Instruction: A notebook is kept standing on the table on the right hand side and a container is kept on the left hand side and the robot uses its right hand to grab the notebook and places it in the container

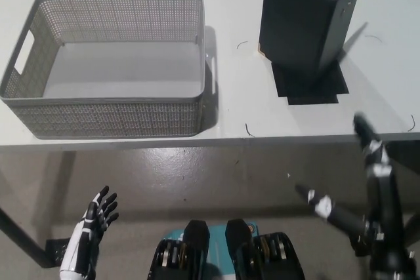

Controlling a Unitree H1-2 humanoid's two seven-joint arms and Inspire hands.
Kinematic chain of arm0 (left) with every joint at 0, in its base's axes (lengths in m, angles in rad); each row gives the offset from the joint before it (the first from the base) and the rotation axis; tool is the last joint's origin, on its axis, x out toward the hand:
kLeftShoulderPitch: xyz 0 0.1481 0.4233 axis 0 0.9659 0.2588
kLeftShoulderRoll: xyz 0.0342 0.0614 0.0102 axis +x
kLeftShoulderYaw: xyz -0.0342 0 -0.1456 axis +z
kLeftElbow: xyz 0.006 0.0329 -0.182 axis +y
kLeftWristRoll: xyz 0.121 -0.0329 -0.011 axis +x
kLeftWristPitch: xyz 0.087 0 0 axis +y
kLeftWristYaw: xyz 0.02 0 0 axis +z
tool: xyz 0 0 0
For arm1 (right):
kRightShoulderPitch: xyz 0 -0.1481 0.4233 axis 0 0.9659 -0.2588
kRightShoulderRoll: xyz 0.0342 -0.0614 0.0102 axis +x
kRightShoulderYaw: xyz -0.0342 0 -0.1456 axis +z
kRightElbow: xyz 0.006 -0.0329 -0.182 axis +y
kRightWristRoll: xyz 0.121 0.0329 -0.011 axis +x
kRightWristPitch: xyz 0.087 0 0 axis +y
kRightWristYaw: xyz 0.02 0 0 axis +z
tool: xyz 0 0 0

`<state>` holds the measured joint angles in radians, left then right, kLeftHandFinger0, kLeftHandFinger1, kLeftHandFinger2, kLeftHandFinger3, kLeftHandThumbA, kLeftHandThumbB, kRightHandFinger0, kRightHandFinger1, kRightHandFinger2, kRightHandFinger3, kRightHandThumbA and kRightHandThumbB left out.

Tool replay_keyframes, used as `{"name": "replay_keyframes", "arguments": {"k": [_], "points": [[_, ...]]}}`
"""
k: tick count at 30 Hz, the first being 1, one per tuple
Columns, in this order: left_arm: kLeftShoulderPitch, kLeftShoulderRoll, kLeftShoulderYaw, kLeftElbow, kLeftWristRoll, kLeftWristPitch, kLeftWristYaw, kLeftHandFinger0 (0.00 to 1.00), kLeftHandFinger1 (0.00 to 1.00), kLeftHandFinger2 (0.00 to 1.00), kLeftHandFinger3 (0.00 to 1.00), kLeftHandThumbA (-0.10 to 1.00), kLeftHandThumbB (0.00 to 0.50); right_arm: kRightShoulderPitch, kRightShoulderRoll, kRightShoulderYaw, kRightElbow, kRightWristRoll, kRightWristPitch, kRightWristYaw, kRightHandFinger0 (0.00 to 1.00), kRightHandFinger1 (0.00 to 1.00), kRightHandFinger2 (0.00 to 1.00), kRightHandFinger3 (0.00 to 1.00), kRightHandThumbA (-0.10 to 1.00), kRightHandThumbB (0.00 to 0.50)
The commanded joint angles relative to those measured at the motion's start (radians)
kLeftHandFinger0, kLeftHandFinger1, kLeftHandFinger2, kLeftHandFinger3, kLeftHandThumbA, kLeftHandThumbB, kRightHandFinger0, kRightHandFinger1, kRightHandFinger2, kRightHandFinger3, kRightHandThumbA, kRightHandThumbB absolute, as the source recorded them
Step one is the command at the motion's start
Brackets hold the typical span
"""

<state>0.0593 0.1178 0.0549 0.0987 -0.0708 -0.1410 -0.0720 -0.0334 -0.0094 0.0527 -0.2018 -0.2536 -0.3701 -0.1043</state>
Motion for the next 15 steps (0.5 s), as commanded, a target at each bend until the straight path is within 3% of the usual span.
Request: {"name": "replay_keyframes", "arguments": {"k": [1, 2, 5, 8, 12, 15], "points": [[0.004, 0.012, 0.006, -0.012, -0.023, -0.049, -0.021, 1.0, 1.0, 1.0, 1.0, 1.0, 0.266, -0.131, 0.01, -0.049, -0.02, -0.048, 0.049, -0.038, 1.0, 1.0, 1.0, 1.0, 1.0, 0.453], [0.005, 0.011, 0.006, -0.013, -0.017, -0.046, -0.017, 1.0, 1.0, 1.0, 1.0, 1.0, 0.249, -0.172, 0.011, -0.061, -0.004, -0.045, 0.074, -0.043, 1.0, 1.0, 1.0, 1.0, 1.0, 0.464], [0.01, 0.011, 0.004, -0.012, -0.014, -0.06, -0.019, 1.0, 1.0, 1.0, 1.0, 1.0, 0.236, -0.287, 0.007, -0.089, 0.092, -0.022, 0.105, -0.049, 1.0, 1.0, 1.0, 1.0, 1.0, 0.434], [0.018, 0.005, 0.007, 0.0, -0.03, -0.071, -0.024, 1.0, 1.0, 1.0, 1.0, 1.0, 0.24, -0.363, 0.011, -0.117, 0.179, 0.032, 0.14, -0.047, 1.0, 1.0, 1.0, 1.0, 1.0, 0.448], [0.018, 0.006, 0.005, 0.01, -0.007, -0.094, -0.014, 1.0, 1.0, 1.0, 1.0, 1.0, 0.207, -0.513, -0.011, -0.164, 0.375, 0.019, 0.185, -0.087, 1.0, 1.0, 1.0, 1.0, 1.0, 0.479], [0.019, 0.002, 0.009, 0.011, -0.024, -0.096, -0.018, 1.0, 1.0, 1.0, 1.0, 1.0, 0.197, -0.59, -0.022, -0.191, 0.493, 0.075, 0.177, -0.075, 1.0, 1.0, 1.0, 1.0, 1.0, 0.461]]}}
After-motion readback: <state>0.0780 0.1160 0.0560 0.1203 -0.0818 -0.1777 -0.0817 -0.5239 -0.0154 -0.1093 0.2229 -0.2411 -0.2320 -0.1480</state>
